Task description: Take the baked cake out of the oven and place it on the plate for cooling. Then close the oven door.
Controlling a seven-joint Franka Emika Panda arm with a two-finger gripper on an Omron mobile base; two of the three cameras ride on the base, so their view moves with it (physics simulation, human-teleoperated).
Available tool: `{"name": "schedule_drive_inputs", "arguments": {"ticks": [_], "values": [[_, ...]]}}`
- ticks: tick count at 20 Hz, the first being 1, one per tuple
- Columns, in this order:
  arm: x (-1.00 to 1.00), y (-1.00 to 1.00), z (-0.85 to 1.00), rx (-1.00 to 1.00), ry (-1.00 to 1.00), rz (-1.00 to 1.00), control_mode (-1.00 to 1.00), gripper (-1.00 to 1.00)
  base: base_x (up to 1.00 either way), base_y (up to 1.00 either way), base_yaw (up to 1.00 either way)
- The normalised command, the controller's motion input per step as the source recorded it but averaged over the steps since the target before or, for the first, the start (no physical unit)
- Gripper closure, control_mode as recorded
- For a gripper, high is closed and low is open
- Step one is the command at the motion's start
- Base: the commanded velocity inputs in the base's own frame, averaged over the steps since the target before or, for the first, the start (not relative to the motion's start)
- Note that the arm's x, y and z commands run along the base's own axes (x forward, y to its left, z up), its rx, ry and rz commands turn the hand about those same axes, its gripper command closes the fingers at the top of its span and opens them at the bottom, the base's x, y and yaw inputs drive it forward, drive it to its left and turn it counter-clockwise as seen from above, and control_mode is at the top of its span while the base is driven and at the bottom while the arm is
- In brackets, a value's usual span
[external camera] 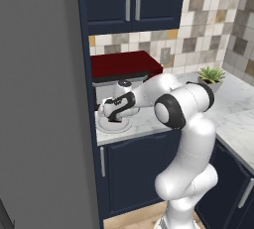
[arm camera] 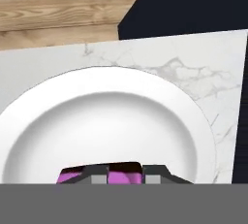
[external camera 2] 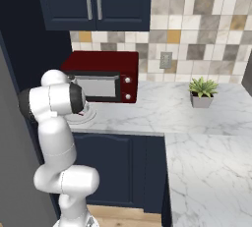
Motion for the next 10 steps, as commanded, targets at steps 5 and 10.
{"name": "schedule_drive_inputs", "arguments": {"ticks": [5,10], "values": [[0.0,0.03,-0.49,0.0,0.0,0.02,-1.0,-1.0,0.0,0.0,0.0],[-0.2,0.0,-0.22,0.0,0.0,0.0,-1.0,-1.0,0.0,0.0,0.0]]}}
